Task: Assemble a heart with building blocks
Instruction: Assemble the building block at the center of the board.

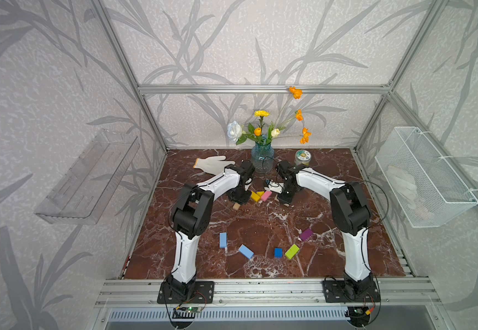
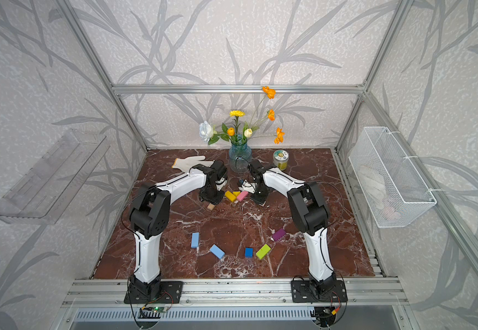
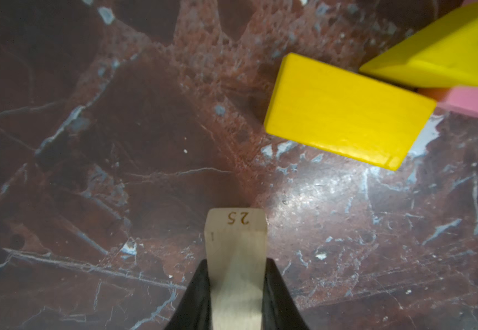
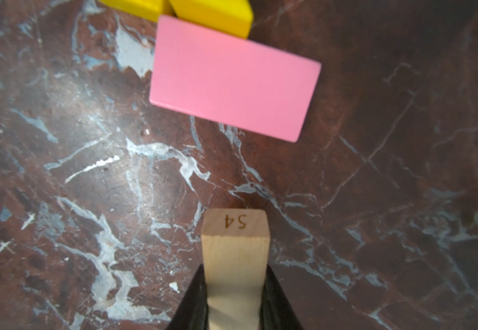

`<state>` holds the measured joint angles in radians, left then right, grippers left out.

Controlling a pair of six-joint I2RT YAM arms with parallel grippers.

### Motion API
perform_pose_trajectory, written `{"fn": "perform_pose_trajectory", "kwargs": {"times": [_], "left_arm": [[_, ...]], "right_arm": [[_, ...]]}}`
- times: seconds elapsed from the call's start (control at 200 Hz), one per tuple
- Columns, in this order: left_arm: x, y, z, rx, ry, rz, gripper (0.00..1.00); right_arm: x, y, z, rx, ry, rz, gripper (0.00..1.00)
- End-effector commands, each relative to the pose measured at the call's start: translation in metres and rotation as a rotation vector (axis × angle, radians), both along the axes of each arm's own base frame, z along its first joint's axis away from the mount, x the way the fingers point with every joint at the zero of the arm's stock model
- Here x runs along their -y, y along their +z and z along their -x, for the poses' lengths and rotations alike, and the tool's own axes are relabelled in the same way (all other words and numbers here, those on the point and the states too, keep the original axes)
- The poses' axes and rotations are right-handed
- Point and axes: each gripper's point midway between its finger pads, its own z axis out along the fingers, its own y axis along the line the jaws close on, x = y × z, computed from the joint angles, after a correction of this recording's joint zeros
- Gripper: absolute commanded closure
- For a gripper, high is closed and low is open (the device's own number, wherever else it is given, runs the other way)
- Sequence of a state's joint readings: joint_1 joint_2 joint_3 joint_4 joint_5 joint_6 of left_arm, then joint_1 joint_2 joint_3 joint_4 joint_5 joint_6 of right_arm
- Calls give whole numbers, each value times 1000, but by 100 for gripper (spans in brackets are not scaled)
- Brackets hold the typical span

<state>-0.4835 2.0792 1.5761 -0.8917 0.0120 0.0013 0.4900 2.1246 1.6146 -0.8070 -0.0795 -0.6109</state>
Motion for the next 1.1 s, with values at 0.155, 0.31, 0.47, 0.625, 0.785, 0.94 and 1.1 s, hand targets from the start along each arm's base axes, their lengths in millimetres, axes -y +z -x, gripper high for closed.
{"fn": "perform_pose_trajectory", "kwargs": {"times": [0.155, 0.31, 0.47, 0.625, 0.785, 0.94, 1.1], "left_arm": [[5, -10, 2, -47, -71, -11, 74], [5, -11, -1, -44, -86, -25, 74], [5, -11, -5, -38, -94, -36, 73], [6, -12, -8, -32, -110, -51, 73], [5, -13, -10, -31, -117, -63, 73], [5, -14, -10, -33, -117, -67, 73], [6, -15, -10, -36, -122, -66, 74]], "right_arm": [[-1, -5, 0, -47, 14, 12, 100], [1, -9, 1, -57, 15, 22, 100], [1, -13, 2, -70, 12, 28, 100], [-1, -12, 0, -73, 9, 22, 100], [-2, -13, -1, -76, 8, 21, 100], [-3, -13, -2, -75, 9, 20, 100], [-4, -13, -4, -74, 8, 20, 100]]}}
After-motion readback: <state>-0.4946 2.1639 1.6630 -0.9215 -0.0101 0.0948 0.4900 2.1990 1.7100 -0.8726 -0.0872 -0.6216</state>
